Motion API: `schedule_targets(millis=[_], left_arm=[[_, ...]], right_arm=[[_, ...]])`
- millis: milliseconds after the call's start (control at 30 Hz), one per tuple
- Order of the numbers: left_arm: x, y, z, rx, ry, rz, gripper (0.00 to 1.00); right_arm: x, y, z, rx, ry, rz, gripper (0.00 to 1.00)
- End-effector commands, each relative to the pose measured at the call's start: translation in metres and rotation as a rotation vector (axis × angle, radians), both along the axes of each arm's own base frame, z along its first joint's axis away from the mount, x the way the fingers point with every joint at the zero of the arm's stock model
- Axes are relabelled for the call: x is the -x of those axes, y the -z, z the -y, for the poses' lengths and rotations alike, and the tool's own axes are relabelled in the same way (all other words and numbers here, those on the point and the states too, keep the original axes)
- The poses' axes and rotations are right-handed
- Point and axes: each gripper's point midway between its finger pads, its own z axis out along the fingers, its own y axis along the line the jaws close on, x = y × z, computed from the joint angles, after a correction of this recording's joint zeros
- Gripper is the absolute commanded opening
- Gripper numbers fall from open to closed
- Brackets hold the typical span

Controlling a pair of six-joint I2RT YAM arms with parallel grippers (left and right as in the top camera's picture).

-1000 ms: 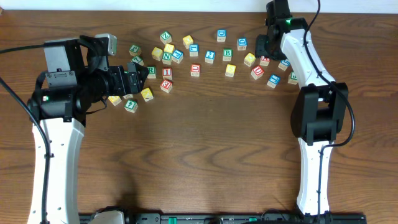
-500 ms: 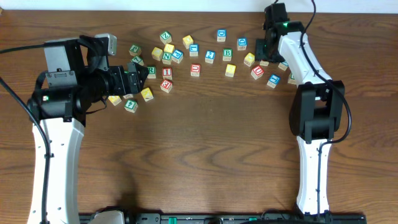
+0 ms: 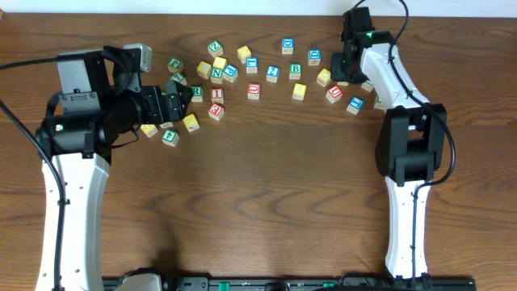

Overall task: Spell out AI2
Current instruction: 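Lower the right gripper and grasp the red A block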

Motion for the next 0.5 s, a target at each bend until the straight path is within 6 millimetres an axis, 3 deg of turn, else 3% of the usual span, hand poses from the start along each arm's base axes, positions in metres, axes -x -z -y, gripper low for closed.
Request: schedule_targets(millis=[0,467], left_arm=[[-0.0022,-0.0019,0.0021,0.005,0.014,0.003,0.98],[-0.0022,-0.0019,0.0021,0.005,0.014,0.004,0.98]], right_arm=[[0.0037,0.0084,-0.0014,0.012,-0.007,-0.019,0.36],[0.0051,0.0044,0.0028,0.031,0.000,-0.021,0.19]])
